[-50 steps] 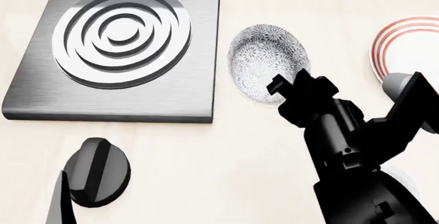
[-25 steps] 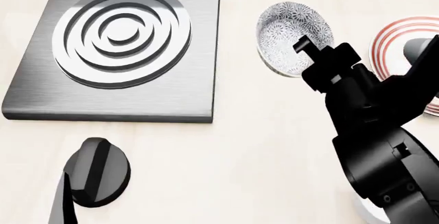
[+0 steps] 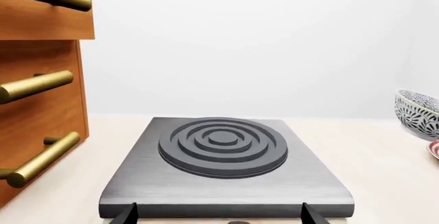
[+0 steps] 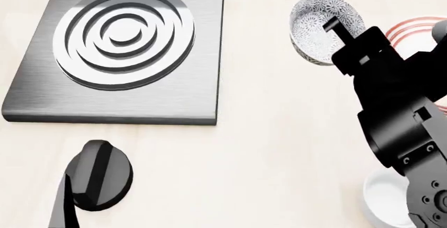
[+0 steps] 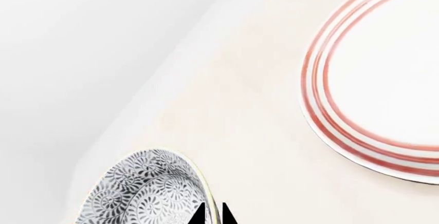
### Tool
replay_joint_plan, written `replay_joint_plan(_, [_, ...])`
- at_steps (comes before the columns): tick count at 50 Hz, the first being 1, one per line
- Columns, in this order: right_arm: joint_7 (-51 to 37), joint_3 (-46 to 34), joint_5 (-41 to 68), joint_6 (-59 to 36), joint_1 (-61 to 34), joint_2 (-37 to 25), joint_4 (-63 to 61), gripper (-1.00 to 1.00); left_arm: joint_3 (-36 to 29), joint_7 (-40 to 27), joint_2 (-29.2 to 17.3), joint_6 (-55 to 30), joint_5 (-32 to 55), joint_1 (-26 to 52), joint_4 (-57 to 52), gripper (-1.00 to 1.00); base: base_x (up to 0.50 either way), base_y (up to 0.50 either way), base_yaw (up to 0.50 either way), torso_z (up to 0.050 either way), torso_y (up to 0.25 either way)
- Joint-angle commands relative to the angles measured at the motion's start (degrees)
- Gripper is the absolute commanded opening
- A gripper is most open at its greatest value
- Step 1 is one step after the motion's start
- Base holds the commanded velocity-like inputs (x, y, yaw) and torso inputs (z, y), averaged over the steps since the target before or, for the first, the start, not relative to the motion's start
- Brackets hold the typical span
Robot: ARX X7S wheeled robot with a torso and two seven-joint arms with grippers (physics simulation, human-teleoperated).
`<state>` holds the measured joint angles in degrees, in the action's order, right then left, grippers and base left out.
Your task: Pick the akita bowl next to the ramekin and place it on the plate.
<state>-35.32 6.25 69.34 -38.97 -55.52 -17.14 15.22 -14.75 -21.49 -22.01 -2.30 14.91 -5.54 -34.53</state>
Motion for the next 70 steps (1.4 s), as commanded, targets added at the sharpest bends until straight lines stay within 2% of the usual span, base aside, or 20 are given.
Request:
replay_joint_plan(1, [0.18,0.59,-0.47,1.05,-2.61,-1.03,2.52,-1.0,-0.15,-0.05,-0.17,0.07,0.08,0.19,0.35,1.0,0.0,0.0,0.0,0.0,0.0])
replay_joint_plan(47, [3.15,1.42,-5.29,6.54,-9.29,-5.23,17.93,-1.0,-0.27,-0.73,-0.4,0.53,0.59,1.08,1.96,1.0,0.0,0.0,0.0,0.0,0.0])
replay_joint_plan(70, [2.26,3.08,-5.29,8.01,-9.28,-7.17,18.7,-1.0,-0.32,-0.98,-0.69,0.75,0.94,1.25,2.22,1.0,0.0,0.0,0.0,0.0,0.0])
